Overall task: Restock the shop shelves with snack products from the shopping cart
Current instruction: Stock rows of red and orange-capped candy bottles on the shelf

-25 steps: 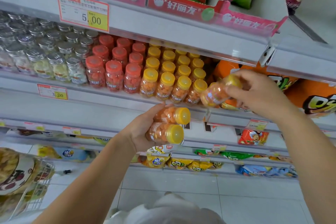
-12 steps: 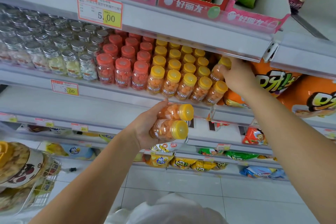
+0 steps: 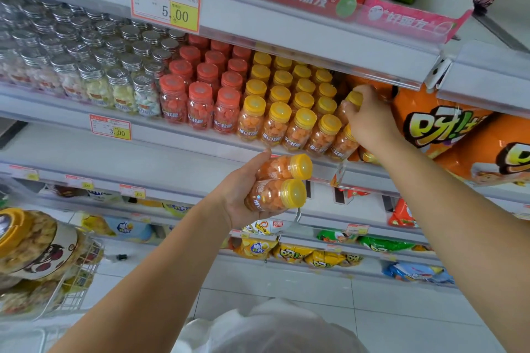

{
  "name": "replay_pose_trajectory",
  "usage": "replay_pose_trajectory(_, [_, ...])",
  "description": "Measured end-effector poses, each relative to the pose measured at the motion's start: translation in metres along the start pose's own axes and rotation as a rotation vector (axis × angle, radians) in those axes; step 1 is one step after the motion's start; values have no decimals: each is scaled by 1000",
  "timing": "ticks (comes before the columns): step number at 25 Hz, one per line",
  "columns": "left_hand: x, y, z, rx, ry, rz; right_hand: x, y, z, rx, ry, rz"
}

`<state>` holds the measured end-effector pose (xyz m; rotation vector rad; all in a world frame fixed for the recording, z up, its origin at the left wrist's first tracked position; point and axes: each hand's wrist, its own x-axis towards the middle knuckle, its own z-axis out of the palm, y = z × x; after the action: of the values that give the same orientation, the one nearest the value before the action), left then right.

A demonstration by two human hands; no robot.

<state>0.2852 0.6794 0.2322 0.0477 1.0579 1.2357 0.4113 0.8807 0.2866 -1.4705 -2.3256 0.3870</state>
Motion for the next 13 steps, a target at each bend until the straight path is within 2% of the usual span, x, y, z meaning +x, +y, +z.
replay_pose_trajectory(8, [-2, 5, -5, -40, 21, 35, 2, -1, 21, 315, -46, 240])
replay_pose_trajectory(10, [-3, 7, -3, -65, 24, 50, -4, -4, 16, 242, -34, 151])
replay_pose_trajectory(13, [-4, 10, 0, -82, 7, 75, -33, -16, 3, 108, 162, -232])
